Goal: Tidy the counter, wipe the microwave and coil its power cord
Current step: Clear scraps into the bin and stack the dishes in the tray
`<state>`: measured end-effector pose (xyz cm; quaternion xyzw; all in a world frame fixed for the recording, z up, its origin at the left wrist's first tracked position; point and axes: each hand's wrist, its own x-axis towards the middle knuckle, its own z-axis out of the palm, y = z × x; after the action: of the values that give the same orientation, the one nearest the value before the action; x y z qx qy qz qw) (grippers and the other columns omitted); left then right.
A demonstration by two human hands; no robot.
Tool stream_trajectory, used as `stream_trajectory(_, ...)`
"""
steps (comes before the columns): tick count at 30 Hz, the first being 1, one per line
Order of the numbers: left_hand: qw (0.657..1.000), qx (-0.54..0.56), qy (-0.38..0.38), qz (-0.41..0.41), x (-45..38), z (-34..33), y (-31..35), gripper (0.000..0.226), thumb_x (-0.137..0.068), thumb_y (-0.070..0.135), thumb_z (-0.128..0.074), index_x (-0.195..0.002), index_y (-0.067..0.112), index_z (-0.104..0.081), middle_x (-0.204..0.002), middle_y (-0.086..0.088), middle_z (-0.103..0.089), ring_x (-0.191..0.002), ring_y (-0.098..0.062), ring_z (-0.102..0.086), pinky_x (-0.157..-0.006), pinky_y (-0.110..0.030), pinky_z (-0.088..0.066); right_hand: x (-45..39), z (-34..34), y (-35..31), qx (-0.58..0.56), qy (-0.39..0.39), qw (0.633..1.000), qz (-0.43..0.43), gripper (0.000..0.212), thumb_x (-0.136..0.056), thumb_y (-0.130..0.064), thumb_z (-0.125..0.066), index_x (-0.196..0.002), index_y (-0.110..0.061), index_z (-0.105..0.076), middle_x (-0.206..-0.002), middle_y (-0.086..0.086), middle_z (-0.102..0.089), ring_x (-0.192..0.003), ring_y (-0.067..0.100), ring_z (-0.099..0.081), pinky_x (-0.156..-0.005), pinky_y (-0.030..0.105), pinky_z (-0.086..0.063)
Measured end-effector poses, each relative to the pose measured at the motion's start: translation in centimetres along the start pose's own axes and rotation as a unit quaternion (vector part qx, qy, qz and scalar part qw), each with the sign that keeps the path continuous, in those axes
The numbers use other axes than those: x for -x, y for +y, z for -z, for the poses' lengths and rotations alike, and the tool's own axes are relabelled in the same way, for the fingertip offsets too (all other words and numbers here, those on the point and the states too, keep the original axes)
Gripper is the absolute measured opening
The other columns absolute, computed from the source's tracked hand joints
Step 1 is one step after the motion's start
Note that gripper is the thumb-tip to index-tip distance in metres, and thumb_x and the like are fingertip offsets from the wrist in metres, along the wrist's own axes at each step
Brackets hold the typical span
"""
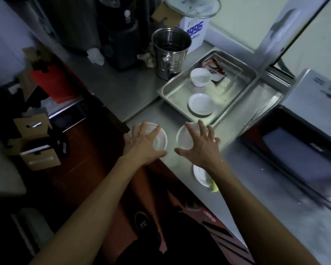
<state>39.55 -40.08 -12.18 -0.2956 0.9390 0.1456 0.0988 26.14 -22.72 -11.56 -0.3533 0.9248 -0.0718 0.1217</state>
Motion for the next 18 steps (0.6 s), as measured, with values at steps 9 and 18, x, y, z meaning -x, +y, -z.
stream_trajectory(9,0.997,-0.005,-0.008,-0.079,-10.2,0.9,2.6,0.102,-0.063,0.083,-0.058,-0.15,0.052,-0.014,-0.161,0.002,-0.004,-0.146,-0.03,-0.006,-0.111,-0.061,-0.025,-5.6,0.7,3.3,-0.049,0.036,0.994,-0.096,0.1,-0.07,-0.081,-0.059,-0.152,-0.046,-0.013,-0.165,0.0,-0.003,-0.148,0.035,-0.006,-0.107,0.061,-0.027)
stream_trajectory(18,0.991,-0.048,-0.029,-0.12,-18.6,2.9,5.3,0.1,-0.065,0.083,-0.061,-0.151,0.05,-0.021,-0.163,0.002,-0.004,-0.149,-0.026,-0.001,-0.115,-0.056,-0.02,-12.8,0.8,6.7,-0.019,0.063,0.991,-0.113,0.104,-0.07,-0.08,-0.06,-0.155,-0.042,-0.012,-0.166,0.004,-0.002,-0.148,0.04,-0.009,-0.106,0.061,-0.029)
